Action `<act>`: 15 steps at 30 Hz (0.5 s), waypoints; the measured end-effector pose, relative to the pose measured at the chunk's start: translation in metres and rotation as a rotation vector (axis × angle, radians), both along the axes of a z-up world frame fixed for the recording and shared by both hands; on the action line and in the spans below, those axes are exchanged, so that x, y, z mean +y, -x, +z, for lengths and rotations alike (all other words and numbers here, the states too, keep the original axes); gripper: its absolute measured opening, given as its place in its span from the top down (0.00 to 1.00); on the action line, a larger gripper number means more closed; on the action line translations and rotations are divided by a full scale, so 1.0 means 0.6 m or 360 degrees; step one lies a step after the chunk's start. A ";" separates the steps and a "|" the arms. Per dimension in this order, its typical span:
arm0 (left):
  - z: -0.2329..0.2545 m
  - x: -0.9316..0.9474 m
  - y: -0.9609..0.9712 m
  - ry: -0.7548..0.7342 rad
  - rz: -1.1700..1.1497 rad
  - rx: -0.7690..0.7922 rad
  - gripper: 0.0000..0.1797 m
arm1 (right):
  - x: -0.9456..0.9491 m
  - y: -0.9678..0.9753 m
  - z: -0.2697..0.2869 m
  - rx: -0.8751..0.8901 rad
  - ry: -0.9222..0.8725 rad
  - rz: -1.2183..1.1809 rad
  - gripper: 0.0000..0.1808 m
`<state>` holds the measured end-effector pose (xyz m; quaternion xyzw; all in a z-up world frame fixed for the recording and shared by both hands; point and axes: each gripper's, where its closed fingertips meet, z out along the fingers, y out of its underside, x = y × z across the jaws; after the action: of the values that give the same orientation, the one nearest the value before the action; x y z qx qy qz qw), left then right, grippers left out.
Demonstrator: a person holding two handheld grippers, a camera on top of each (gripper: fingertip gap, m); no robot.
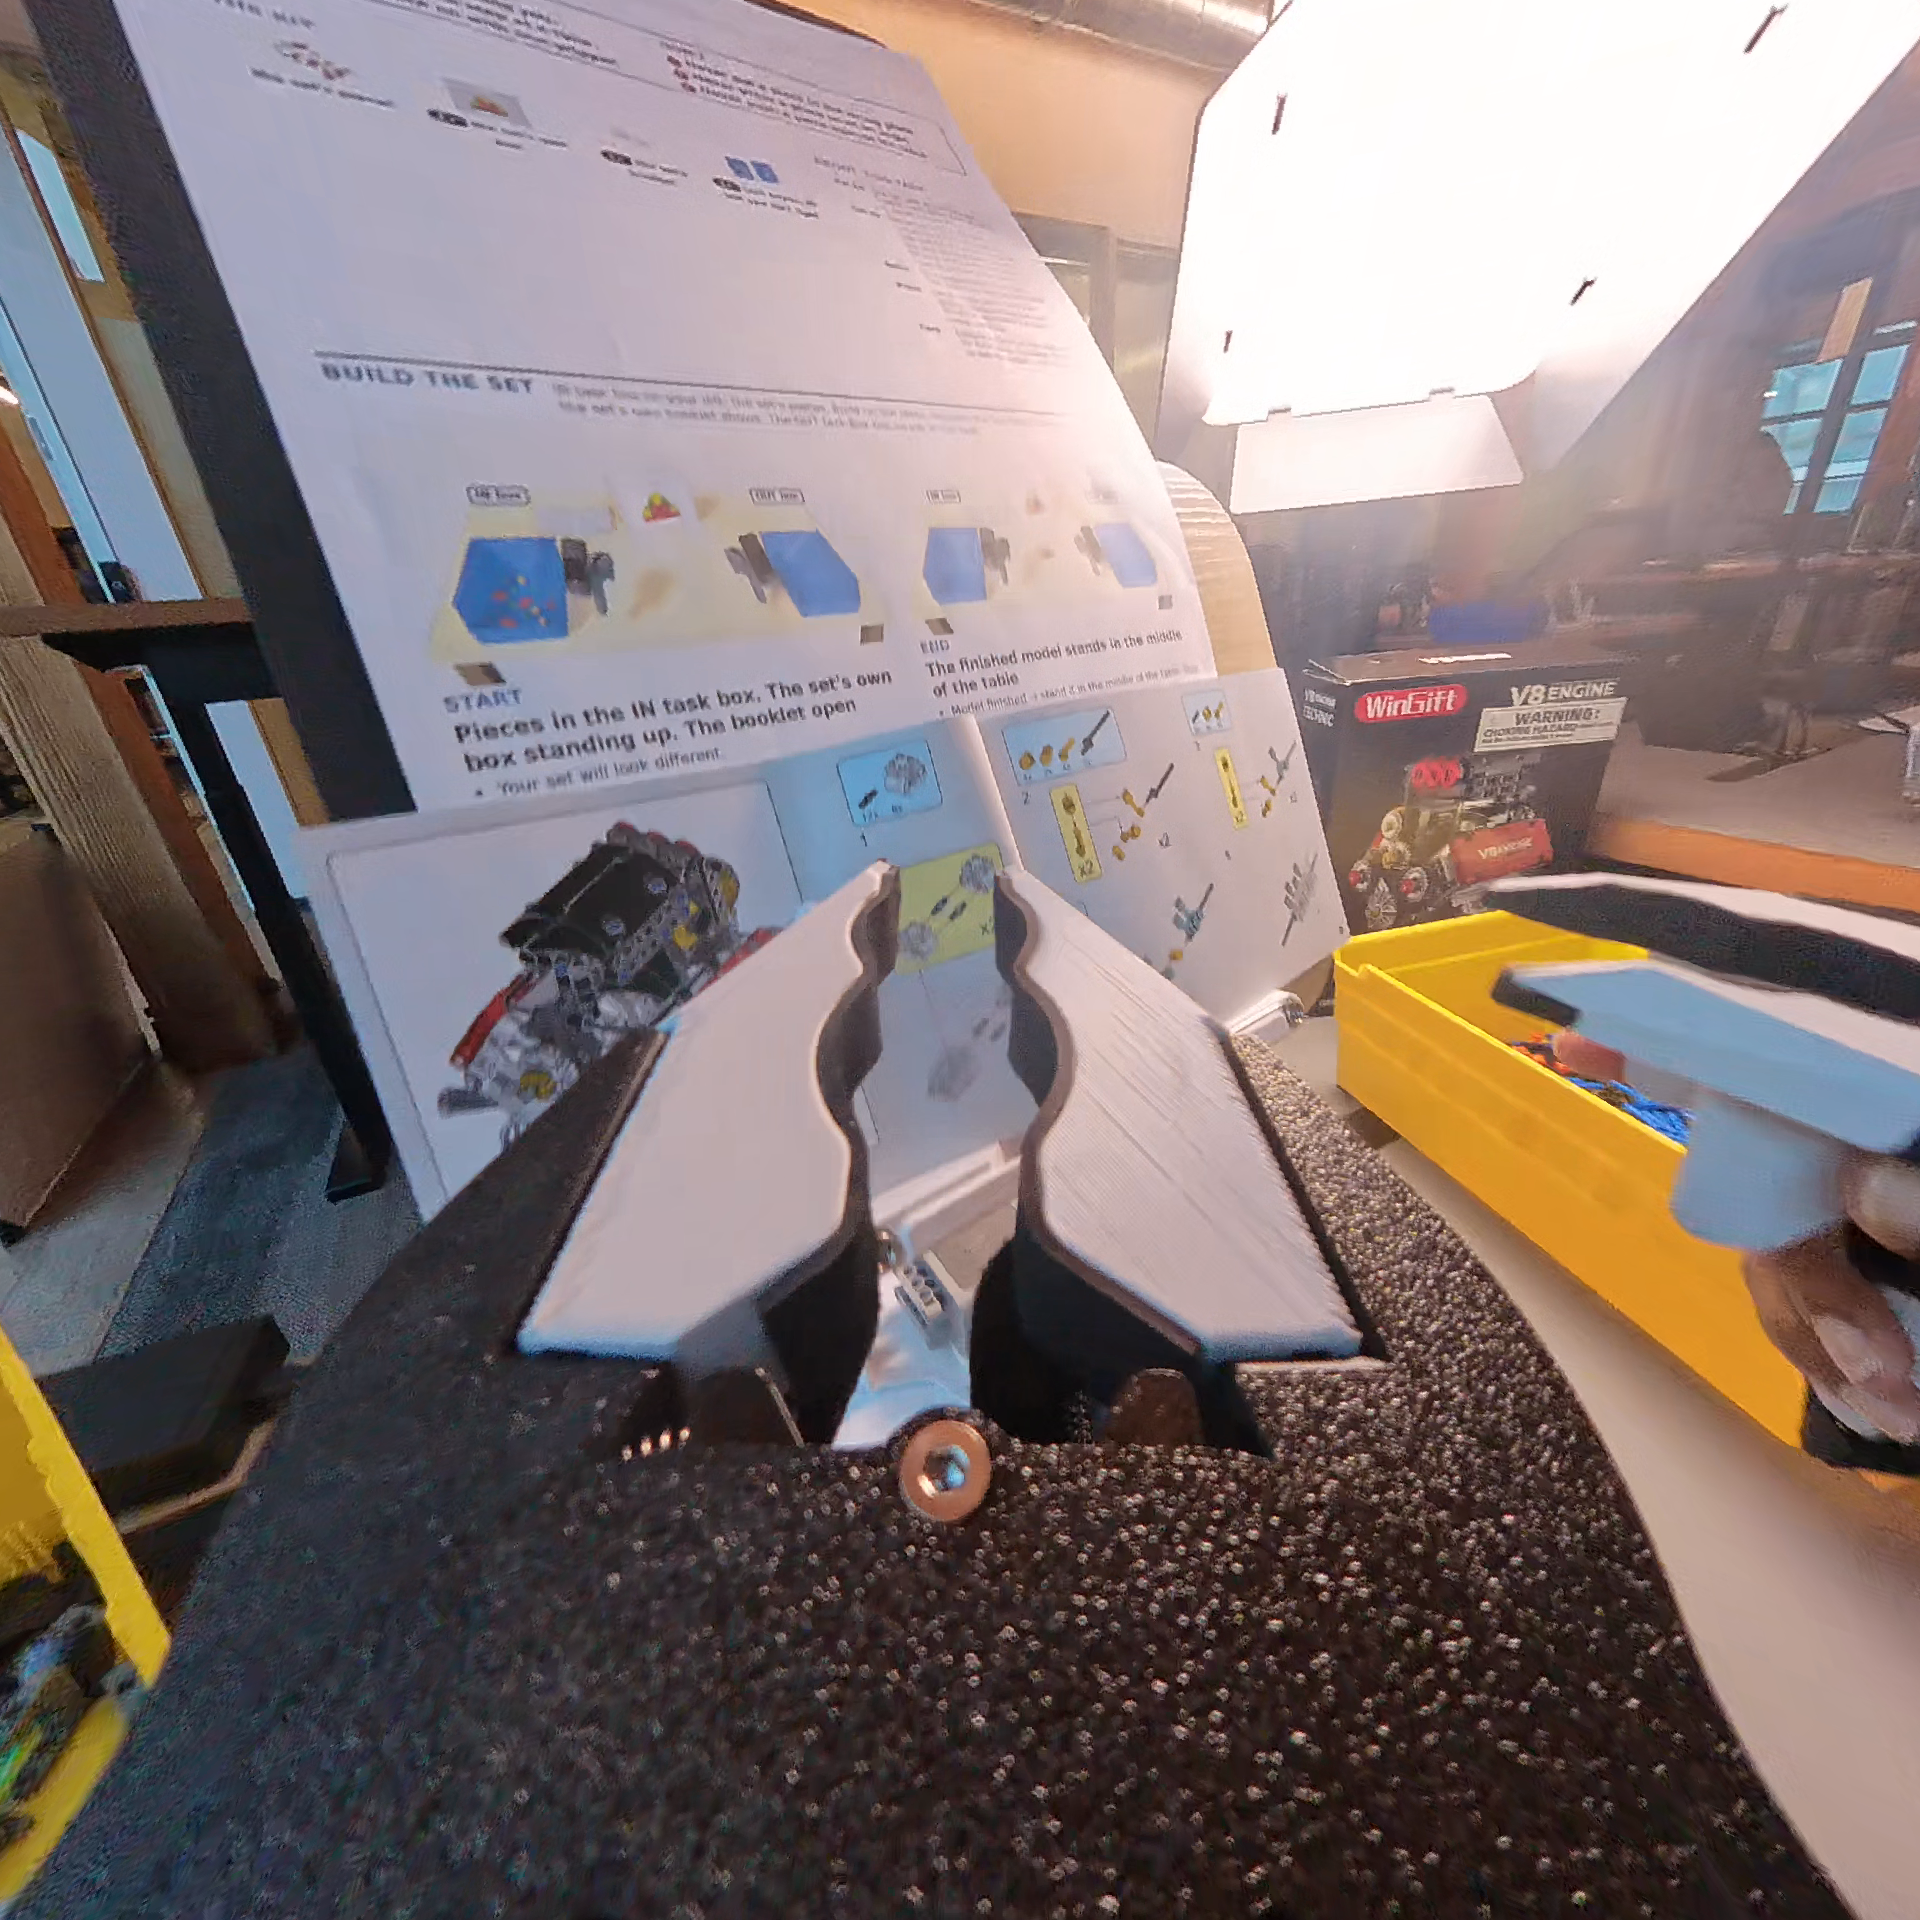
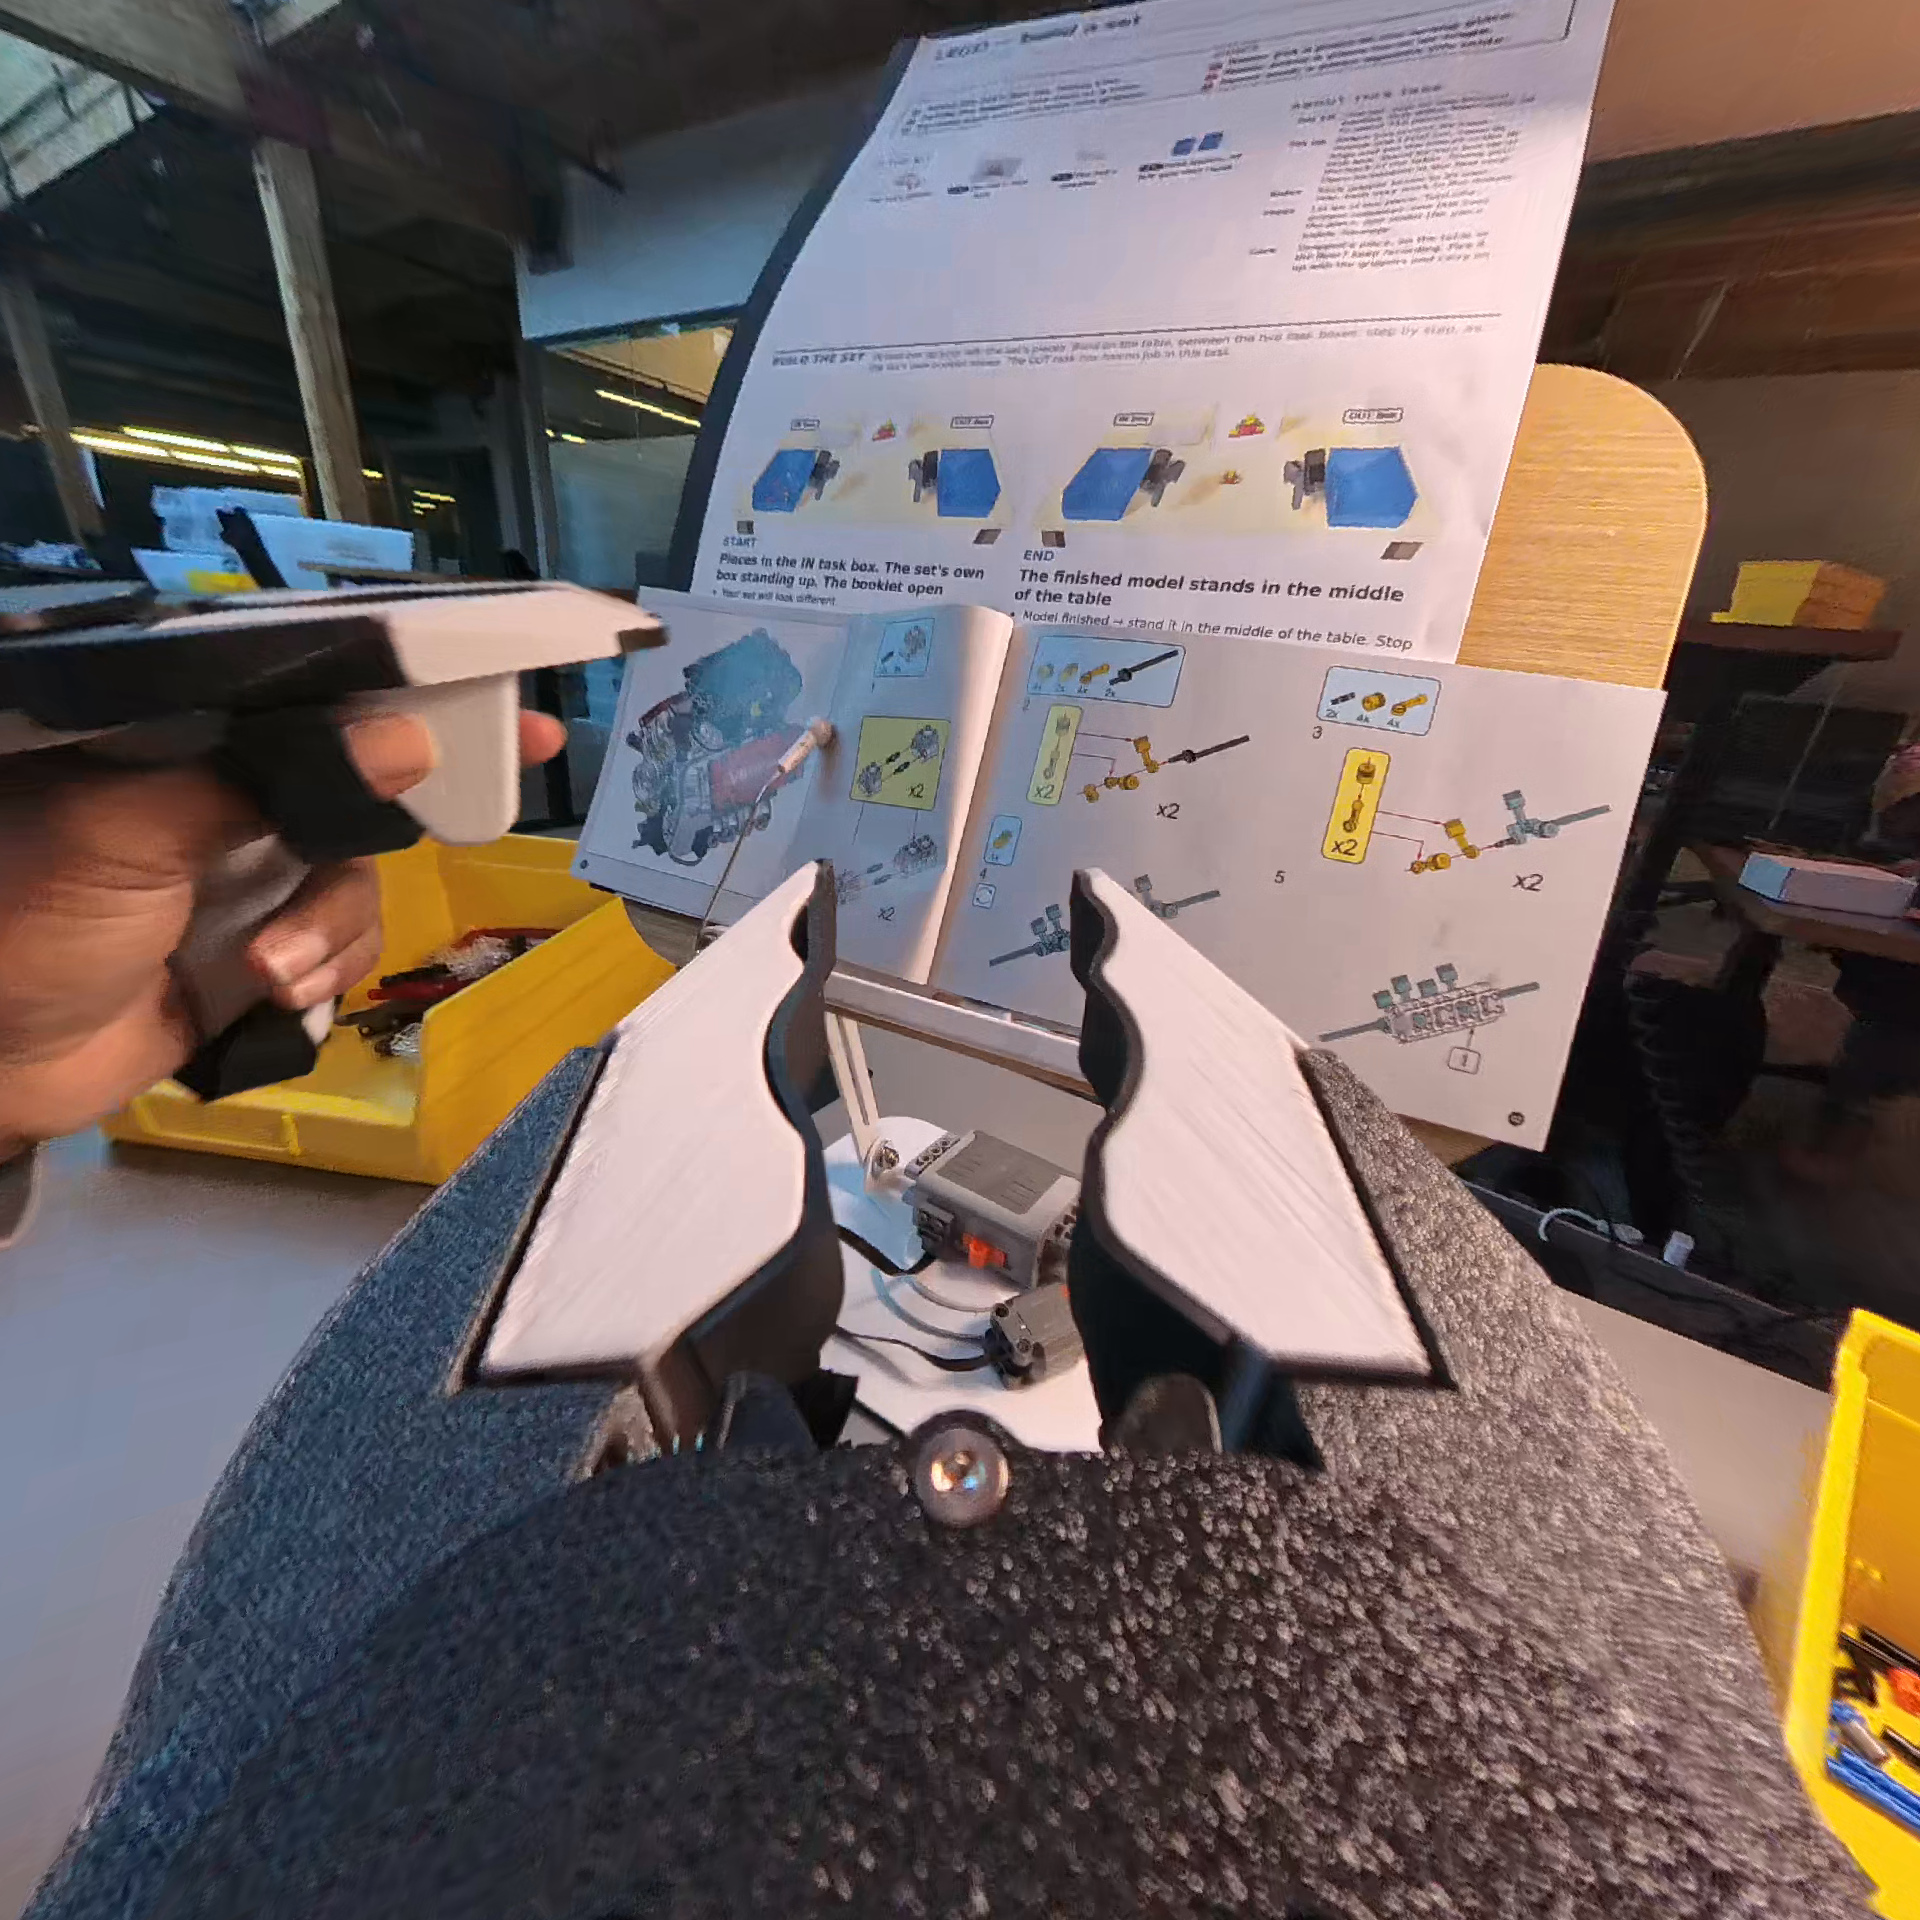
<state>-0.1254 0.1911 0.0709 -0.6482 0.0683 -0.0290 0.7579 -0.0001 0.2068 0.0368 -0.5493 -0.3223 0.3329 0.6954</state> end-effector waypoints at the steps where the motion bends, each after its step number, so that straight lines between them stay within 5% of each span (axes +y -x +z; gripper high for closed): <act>1: 0.006 0.017 0.001 0.0000 0.0018 0.0029 0.96 | -0.007 0.003 -0.005 -0.0026 -0.0022 0.0012 0.76; 15: -0.020 0.147 0.029 0.0156 0.0228 0.0142 1.00 | -0.021 -0.013 -0.041 -0.0150 -0.0048 0.0116 0.77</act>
<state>-0.1431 0.2795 0.0591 -0.6883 0.0538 0.0510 0.7217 0.0078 0.1944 0.0124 -0.5417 -0.3795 0.3269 0.6751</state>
